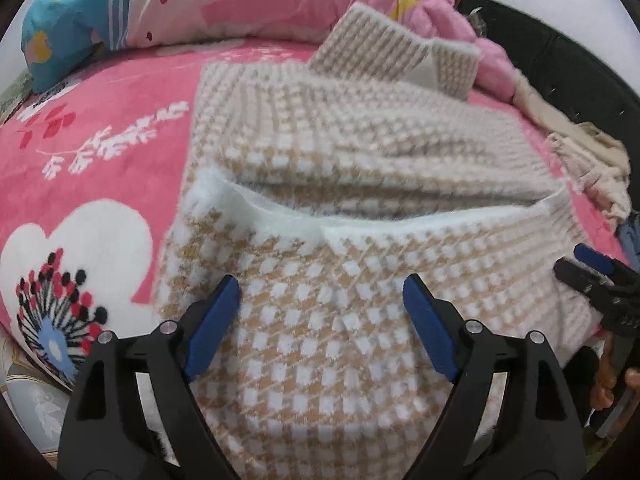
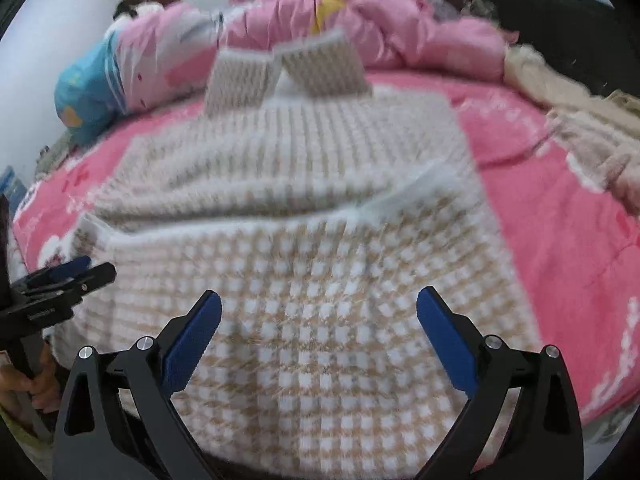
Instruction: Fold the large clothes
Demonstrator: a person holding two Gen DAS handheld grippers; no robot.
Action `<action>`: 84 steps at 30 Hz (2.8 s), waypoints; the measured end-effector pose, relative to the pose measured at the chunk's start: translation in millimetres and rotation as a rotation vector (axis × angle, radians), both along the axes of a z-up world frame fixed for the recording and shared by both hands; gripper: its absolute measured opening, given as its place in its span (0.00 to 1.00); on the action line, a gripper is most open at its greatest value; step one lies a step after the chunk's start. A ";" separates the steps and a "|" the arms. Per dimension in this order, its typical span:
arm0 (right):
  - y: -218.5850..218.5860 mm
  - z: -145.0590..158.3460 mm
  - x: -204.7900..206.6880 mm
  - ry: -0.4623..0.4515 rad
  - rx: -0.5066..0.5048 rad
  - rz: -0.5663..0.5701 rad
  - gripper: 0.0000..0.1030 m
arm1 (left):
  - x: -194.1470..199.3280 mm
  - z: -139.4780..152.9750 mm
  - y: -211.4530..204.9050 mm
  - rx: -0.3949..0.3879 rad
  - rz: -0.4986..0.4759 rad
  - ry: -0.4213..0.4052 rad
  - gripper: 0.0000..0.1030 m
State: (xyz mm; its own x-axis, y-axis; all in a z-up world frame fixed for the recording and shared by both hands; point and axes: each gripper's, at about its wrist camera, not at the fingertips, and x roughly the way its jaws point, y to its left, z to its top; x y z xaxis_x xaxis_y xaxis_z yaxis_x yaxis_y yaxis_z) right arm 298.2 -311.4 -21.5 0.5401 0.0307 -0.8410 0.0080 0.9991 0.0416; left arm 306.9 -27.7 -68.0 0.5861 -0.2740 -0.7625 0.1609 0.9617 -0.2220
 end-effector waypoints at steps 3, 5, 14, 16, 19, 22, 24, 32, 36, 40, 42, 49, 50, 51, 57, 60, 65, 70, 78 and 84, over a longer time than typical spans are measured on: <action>-4.2 -1.6 -1.5 -0.021 0.032 -0.008 0.94 | -2.2 -1.0 -4.7 0.030 -0.003 -0.013 0.82; -2.1 -0.6 -2.6 -0.022 0.032 -0.009 0.94 | -2.1 -1.5 -4.2 0.024 0.000 -0.010 0.82; -3.1 1.7 -2.4 -0.016 0.037 -0.008 0.94 | 1.3 -0.6 -6.3 0.022 0.017 0.006 0.82; -3.6 -0.8 -1.8 -0.012 0.042 -0.008 0.94 | 1.3 -0.6 -6.3 0.024 0.017 0.007 0.83; -3.4 -4.1 0.4 -0.007 0.046 -0.007 0.94 | 1.8 -0.6 -6.2 0.025 0.018 0.009 0.83; -4.1 -3.5 0.4 -0.004 0.051 -0.006 0.94 | 2.1 -0.6 -5.6 0.021 0.023 0.014 0.83; -3.9 -3.5 -0.1 -0.005 0.050 -0.006 0.94 | 2.3 -0.6 -5.2 0.016 0.026 0.016 0.83; -4.2 -2.5 0.7 0.002 0.050 -0.006 0.94 | 3.4 -0.3 -4.2 0.004 0.034 0.026 0.83; -4.1 -2.1 0.6 0.003 0.050 -0.007 0.94 | 4.0 -0.4 -4.8 0.007 0.033 0.026 0.84; -3.5 -2.3 0.9 0.004 0.050 -0.007 0.94 | 4.4 -0.7 -5.2 0.005 0.030 0.028 0.84; -3.2 -2.2 1.2 0.004 0.050 -0.008 0.94 | 4.3 -0.9 -5.5 0.005 0.031 0.028 0.84; -3.7 -2.3 0.8 0.003 0.050 -0.008 0.94 | 4.6 -0.6 -6.2 0.006 0.026 0.028 0.85; -3.7 -2.3 0.8 0.003 0.050 -0.008 0.94 | 4.6 -0.6 -6.4 0.007 0.027 0.028 0.85; -4.0 -2.3 0.4 0.003 0.050 -0.008 0.94 | 4.6 -0.6 -6.5 0.007 0.027 0.028 0.85; -4.1 -2.5 0.2 0.004 0.051 -0.009 0.94 | 4.4 -1.0 -6.8 0.008 0.027 0.028 0.85; -3.8 -2.6 0.7 0.004 0.051 -0.008 0.94 | 4.4 -1.2 -7.1 0.008 0.026 0.028 0.85; -4.1 -2.7 0.1 0.004 0.051 -0.010 0.94 | 4.5 -0.9 -7.8 0.010 0.025 0.028 0.85; -4.1 -2.7 0.1 0.004 0.052 -0.010 0.95 | 4.8 -0.4 -8.6 0.011 0.026 0.027 0.86; -3.7 -3.2 1.6 0.004 0.063 0.000 0.95 | 4.9 -1.1 -11.1 0.024 0.026 0.027 0.87; -4.9 -2.1 0.7 0.017 0.071 0.009 0.95 | 5.5 0.3 -10.9 0.041 0.030 0.033 0.87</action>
